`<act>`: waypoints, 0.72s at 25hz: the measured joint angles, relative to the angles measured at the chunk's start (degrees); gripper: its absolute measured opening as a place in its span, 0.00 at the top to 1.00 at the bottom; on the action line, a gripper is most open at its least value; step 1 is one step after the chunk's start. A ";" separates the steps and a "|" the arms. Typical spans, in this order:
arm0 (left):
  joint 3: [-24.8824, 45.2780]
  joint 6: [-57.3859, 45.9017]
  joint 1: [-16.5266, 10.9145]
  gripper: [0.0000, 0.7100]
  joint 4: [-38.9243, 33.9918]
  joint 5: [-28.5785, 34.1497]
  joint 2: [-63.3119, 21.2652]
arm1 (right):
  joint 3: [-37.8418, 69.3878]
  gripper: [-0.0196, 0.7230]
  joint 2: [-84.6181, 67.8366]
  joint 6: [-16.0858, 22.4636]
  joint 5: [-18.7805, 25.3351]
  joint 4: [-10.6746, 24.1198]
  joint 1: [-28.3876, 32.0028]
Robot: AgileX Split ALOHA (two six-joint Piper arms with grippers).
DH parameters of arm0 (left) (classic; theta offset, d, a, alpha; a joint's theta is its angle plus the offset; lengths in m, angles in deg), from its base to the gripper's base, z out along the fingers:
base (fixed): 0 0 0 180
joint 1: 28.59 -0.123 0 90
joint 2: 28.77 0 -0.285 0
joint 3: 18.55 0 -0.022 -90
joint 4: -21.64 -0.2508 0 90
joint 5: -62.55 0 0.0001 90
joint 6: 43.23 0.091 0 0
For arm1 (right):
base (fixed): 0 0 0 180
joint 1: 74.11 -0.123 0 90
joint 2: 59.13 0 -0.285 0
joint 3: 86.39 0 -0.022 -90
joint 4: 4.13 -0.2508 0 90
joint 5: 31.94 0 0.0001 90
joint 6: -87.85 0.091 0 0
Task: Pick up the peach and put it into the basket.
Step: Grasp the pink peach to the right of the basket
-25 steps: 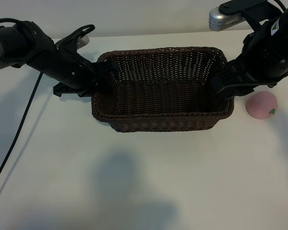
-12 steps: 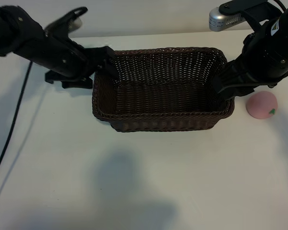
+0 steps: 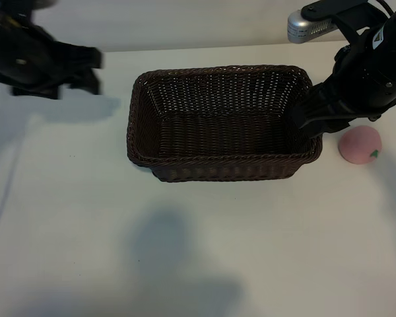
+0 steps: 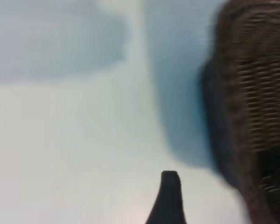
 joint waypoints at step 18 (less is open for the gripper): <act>-7.48 5.29 -19.04 0.16 -10.49 17.58 -13.94 | 0.00 0.30 0.00 0.00 0.00 0.00 0.00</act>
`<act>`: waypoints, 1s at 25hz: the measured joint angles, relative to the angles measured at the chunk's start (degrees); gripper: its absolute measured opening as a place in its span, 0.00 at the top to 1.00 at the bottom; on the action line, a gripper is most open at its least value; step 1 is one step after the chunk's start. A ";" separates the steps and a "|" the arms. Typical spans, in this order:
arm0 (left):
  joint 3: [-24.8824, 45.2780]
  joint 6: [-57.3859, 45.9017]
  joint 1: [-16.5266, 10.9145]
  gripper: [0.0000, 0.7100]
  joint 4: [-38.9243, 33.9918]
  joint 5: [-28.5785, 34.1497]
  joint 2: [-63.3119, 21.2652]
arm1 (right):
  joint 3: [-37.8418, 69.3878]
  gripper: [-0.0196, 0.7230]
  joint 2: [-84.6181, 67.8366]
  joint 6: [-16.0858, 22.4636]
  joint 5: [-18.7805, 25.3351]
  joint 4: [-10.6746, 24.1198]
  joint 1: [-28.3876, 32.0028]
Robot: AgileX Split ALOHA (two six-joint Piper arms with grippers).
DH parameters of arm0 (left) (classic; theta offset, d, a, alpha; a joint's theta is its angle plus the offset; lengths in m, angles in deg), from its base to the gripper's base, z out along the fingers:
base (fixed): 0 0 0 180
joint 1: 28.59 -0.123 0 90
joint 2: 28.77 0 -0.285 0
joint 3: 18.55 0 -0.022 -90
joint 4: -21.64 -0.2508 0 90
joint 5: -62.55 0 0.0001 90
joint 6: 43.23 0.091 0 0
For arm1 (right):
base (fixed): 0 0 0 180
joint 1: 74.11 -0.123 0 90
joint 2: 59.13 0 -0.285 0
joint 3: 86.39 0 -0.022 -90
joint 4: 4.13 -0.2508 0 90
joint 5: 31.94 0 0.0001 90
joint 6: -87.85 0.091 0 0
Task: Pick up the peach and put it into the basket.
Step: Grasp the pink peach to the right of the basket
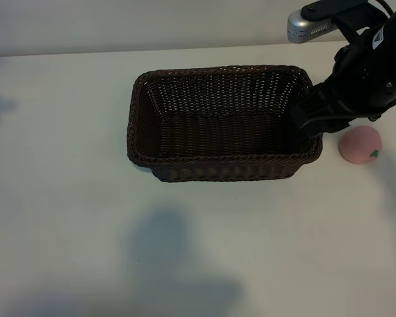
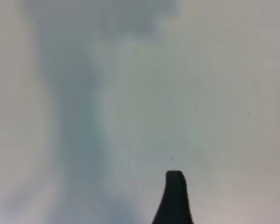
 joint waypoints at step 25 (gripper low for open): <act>29.95 10.40 -0.38 0.16 13.62 -6.37 -50.43 | 0.00 0.30 0.00 0.00 0.00 0.00 0.00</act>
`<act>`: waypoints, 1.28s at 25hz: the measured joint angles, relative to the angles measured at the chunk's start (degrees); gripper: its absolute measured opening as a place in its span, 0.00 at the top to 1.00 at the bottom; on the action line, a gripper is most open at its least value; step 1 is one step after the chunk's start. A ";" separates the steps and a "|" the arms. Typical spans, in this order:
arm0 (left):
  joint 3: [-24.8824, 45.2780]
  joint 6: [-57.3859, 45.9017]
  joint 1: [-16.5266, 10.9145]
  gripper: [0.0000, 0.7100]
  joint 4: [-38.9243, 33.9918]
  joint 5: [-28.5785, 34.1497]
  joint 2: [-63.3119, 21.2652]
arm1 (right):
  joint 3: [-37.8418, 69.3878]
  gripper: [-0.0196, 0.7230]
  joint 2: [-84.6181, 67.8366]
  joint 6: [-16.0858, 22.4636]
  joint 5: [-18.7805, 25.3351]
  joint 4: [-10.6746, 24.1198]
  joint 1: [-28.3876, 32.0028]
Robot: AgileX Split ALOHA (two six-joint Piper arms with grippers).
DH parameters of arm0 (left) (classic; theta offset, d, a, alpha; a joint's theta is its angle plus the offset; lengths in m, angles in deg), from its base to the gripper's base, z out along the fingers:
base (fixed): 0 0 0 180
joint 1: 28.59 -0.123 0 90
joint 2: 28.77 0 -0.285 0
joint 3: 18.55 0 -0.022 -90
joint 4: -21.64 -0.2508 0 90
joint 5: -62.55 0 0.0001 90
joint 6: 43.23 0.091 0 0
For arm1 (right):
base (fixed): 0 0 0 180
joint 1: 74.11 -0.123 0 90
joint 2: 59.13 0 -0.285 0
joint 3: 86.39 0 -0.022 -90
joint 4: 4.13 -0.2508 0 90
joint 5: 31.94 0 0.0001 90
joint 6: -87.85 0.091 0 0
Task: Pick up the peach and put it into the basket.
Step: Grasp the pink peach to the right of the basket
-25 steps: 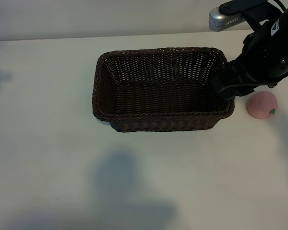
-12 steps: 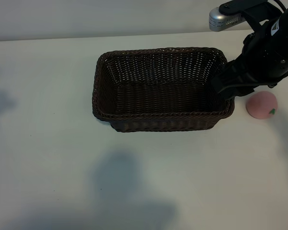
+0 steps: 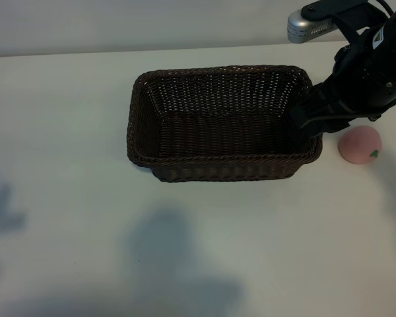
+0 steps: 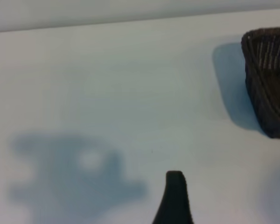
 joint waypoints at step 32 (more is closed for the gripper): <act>24.45 -9.89 7.23 0.16 -10.29 1.61 -21.35 | 0.00 0.30 0.00 -0.02 -1.04 0.00 0.00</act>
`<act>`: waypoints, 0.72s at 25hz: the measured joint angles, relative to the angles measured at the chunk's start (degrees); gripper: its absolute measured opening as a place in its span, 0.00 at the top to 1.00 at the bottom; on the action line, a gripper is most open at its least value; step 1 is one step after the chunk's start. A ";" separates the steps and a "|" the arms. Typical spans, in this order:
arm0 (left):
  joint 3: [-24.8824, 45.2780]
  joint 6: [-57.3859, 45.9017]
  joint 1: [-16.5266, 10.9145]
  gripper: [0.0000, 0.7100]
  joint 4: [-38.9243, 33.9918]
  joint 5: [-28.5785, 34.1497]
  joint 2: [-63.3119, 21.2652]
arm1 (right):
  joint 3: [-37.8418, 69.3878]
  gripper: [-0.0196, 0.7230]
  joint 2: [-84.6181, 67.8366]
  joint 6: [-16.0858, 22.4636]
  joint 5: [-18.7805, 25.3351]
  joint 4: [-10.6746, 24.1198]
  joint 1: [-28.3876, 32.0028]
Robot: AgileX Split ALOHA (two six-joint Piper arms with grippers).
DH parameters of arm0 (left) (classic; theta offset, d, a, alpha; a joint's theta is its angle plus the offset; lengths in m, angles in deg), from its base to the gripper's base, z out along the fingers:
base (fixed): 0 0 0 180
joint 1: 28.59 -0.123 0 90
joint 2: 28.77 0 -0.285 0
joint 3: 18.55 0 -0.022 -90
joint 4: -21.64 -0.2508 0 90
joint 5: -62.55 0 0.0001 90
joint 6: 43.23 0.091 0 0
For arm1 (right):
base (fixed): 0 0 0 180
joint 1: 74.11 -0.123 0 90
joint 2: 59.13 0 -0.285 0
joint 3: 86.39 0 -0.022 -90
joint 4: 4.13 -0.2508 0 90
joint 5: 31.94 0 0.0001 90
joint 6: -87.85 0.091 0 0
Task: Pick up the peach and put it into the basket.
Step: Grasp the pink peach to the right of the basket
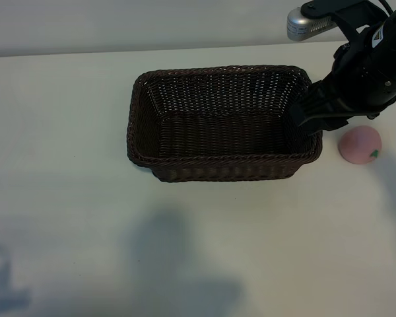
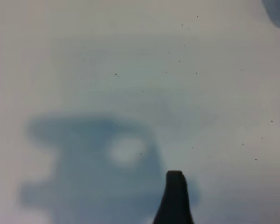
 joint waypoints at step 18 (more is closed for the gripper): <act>0.00 0.00 3.82 0.16 0.00 0.20 -8.34 | 0.00 0.30 5.38 10.83 -4.60 13.43 4.10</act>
